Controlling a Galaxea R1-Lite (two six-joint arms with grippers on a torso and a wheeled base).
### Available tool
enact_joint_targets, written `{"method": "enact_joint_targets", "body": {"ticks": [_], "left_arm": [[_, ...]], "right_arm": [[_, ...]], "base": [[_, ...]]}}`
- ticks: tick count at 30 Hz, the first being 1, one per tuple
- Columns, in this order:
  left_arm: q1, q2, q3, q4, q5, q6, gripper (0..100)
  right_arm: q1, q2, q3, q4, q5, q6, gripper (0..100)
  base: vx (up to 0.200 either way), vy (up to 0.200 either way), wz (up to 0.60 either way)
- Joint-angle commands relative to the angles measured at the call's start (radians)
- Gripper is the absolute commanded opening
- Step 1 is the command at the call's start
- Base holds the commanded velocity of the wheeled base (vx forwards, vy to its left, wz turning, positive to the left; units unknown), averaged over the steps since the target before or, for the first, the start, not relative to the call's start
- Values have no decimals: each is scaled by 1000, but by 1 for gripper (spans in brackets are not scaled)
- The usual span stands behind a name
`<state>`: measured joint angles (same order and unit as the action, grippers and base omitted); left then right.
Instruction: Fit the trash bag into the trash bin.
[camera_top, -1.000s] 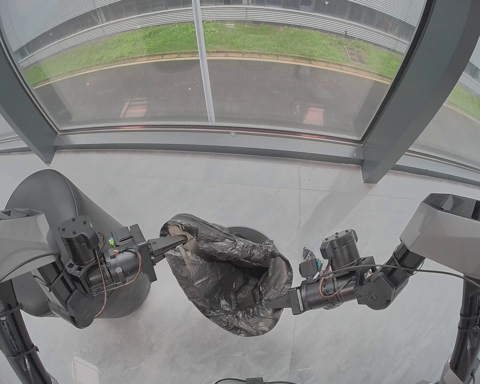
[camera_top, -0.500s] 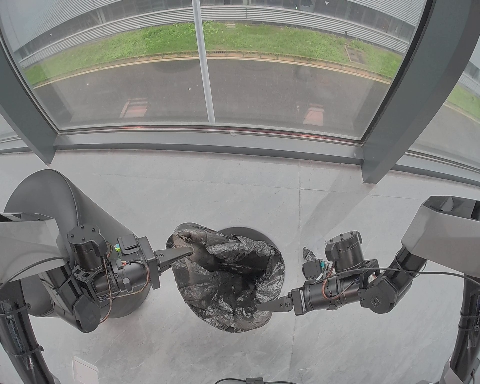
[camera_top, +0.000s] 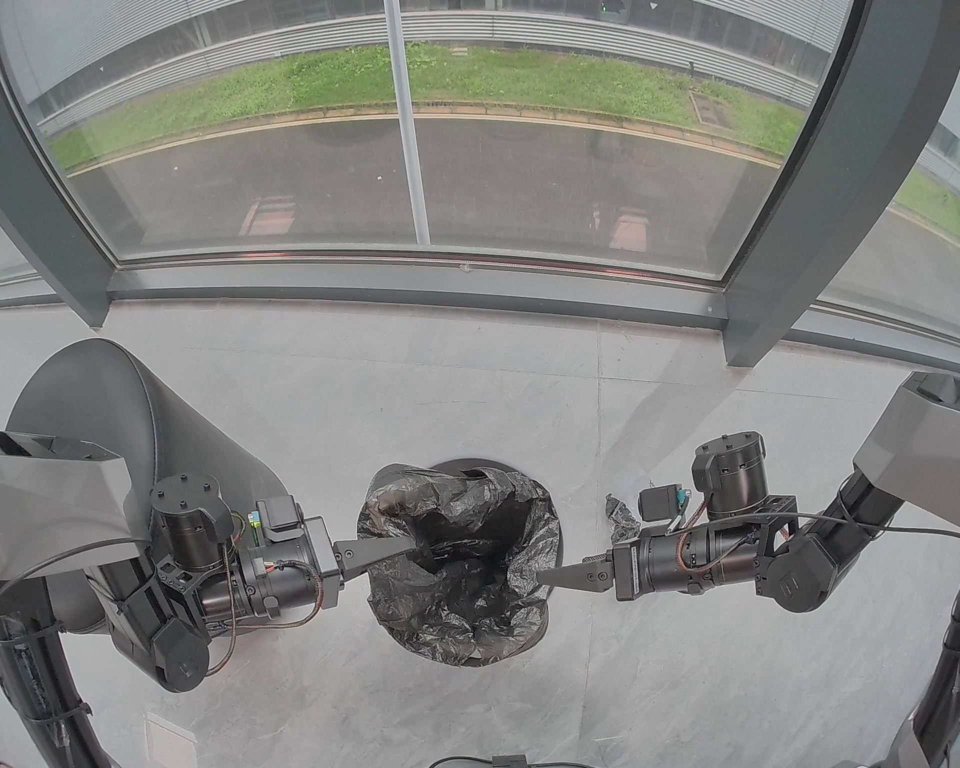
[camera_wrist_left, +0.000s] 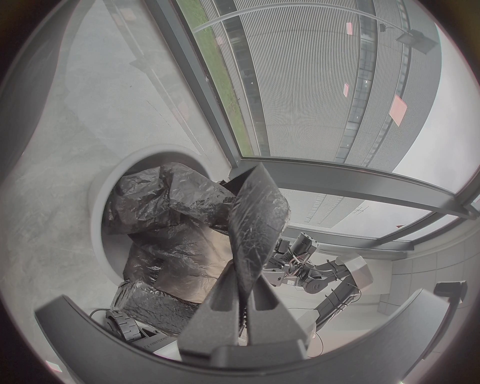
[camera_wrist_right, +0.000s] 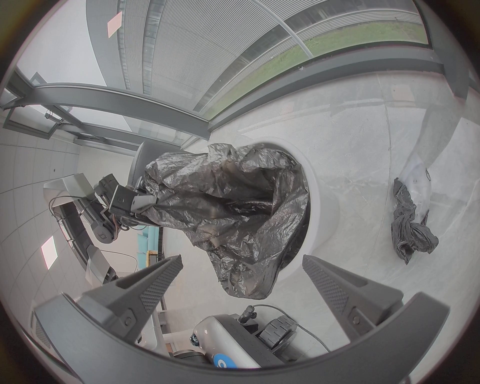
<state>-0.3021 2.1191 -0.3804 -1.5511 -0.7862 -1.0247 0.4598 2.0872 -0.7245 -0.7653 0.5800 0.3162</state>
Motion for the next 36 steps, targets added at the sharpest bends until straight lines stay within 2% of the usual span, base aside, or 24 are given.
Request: {"method": "enact_joint_targets", "body": {"ticks": [1, 11, 16, 20, 30, 36], "left_arm": [[-9, -5, 2, -1, 1, 0, 0], [-6, -8, -3, -1, 5, -2, 0], [-3, -10, -3, -1, 7, -2, 0], [-3, -11, -3, -1, 7, -2, 0], [0, -8, -6, -1, 8, -2, 0], [0, -8, -6, -1, 8, -3, 0]], "right_arm": [[0, -16, -1, 4, 1, 0, 100], [51, 45, -29, 9, -8, 12, 100], [89, 91, -67, 9, -52, 46, 100], [94, 128, -110, 12, -85, 57, 100], [91, 172, -147, 14, -89, 66, 100], [96, 200, -191, 12, -132, 69, 100]], "base": [[0, 0, 0], [0, 0, 0], [0, 0, 0], [0, 0, 0], [0, 0, 0], [0, 0, 0]]}}
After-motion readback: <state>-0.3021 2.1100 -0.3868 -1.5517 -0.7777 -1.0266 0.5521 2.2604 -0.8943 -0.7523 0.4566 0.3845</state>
